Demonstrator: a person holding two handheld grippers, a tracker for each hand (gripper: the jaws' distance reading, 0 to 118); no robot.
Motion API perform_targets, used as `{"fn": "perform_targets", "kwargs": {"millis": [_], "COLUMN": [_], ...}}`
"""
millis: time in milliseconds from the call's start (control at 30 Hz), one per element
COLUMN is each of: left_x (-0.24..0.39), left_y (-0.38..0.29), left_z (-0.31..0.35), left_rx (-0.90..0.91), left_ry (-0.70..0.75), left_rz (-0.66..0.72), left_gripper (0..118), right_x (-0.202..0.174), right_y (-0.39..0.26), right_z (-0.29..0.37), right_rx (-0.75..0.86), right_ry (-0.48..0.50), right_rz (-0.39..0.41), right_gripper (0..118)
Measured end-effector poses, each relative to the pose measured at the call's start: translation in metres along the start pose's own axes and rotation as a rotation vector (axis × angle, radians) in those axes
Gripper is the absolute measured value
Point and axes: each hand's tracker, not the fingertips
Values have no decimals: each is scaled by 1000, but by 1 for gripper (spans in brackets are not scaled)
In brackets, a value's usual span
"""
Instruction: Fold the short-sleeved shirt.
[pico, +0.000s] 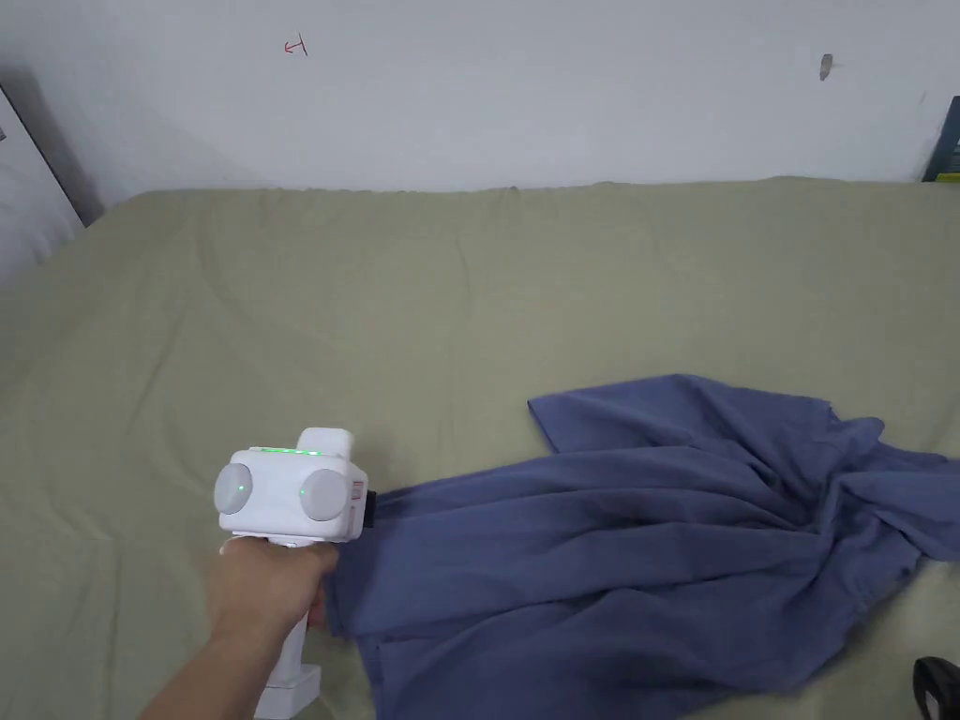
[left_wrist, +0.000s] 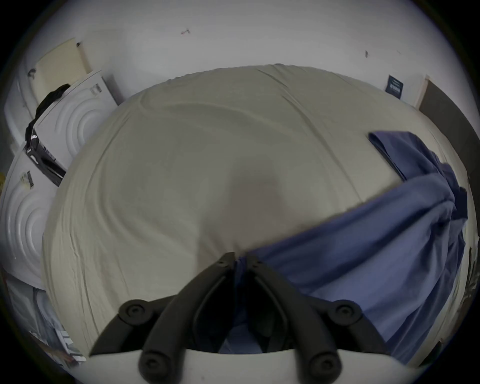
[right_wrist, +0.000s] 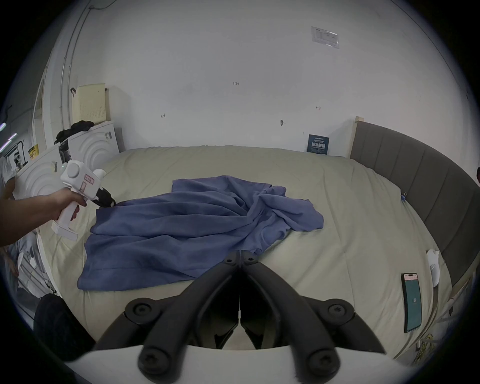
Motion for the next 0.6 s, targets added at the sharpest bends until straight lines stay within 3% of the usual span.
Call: {"fn": "perform_targets", "kwargs": {"millis": [167,200,233,500,600], "left_x": [-21,-24,-37,-23,-24], "left_y": [8,10,21,12,13], "left_z": [21,30,47,123,124], "left_rx": [75,105,285,385,427], "left_ry": [-181,-177,39,-63,-103], "left_rz": [147,138,-17,-2,-19], "left_gripper": [0,0,0,0,0], "right_x": [0,1,3,34,67], "right_y": [5,6,6,9,22], "right_z": [12,13,13,-19,-43], "right_rx": [20,24,26,-21,-45], "right_ry": [5,3,-4,-45,-64], "right_rz": [30,42,53,58,18], "right_gripper": [0,0,0,0,1]}}
